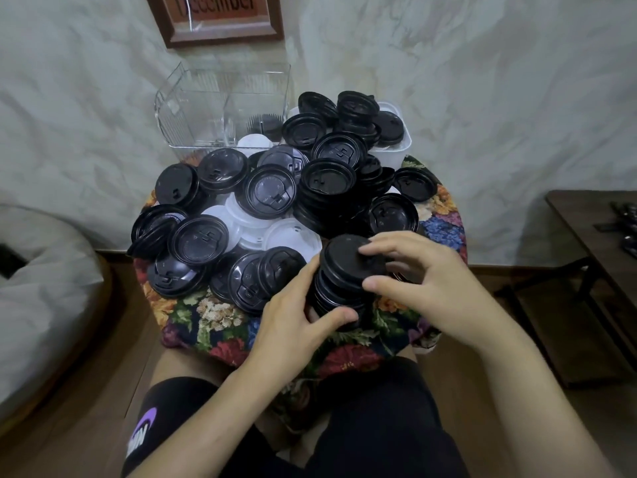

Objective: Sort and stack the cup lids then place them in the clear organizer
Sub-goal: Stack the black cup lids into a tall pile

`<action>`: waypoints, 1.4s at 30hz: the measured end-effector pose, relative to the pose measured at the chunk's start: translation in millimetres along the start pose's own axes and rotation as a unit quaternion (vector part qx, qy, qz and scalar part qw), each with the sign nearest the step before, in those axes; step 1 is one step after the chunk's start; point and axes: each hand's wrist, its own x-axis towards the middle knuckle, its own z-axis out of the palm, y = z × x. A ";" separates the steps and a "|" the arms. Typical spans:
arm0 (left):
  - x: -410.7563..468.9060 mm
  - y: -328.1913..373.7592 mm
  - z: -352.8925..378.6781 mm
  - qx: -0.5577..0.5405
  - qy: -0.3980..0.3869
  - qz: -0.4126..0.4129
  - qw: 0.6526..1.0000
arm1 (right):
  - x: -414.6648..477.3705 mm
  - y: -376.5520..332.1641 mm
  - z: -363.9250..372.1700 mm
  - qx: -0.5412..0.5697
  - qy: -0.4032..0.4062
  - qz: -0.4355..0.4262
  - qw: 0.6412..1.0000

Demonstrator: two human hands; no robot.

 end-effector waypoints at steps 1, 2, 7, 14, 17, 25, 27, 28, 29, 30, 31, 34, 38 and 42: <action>0.0 1.5 -0.3 -0.004 0.000 0.002 1.000 | -0.6 2.0 3.6 -0.030 -0.005 0.001 1.000; 0.0 2.7 -0.6 -0.010 -0.001 0.004 1.000 | 0.0 3.2 6.2 -0.056 -0.007 0.002 0.998; -0.7 2.6 -1.7 -0.021 -0.012 0.003 1.000 | 2.3 1.4 7.3 -0.094 -0.029 0.011 0.995; -4.3 -3.3 -5.4 -0.034 -0.028 -0.020 0.999 | -0.1 -4.1 5.0 -0.121 -0.069 0.034 0.990; -4.2 -1.3 -5.9 -0.030 -0.028 -0.018 0.999 | 0.2 -7.5 5.6 -0.121 -0.076 0.038 0.989; -3.5 1.9 -7.4 -0.042 -0.032 -0.016 0.998 | 7.1 -1.7 15.9 -0.090 -0.063 0.038 0.993; -3.2 1.5 -7.6 -0.044 -0.033 -0.016 0.998 | 6.9 0.0 16.0 -0.083 -0.067 0.042 0.993; -3.1 1.1 -7.3 -0.045 -0.033 -0.018 0.998 | 6.6 0.1 15.8 -0.077 -0.070 0.048 0.993; -3.0 0.8 -6.8 -0.047 -0.033 -0.021 0.998 | 6.2 0.2 15.6 -0.071 -0.074 0.057 0.993; -2.9 0.5 -6.3 -0.047 -0.032 -0.023 0.998 | 6.0 0.5 15.4 -0.066 -0.077 0.063 0.993; -2.6 0.4 -6.0 -0.046 -0.031 -0.025 0.998 | 5.8 0.5 15.5 -0.064 -0.078 0.068 0.993; -1.7 -0.1 -5.9 -0.048 -0.031 -0.025 0.998 | 6.2 -0.2 16.1 -0.060 -0.080 0.069 0.993; -1.4 -0.5 -6.1 -0.061 -0.033 -0.029 0.997 | 7.5 -0.8 15.0 -0.056 -0.087 0.065 0.993; -1.7 2.0 -6.2 -0.063 -0.036 -0.024 0.997 | 9.4 -1.3 15.3 -0.060 -0.101 0.054 0.992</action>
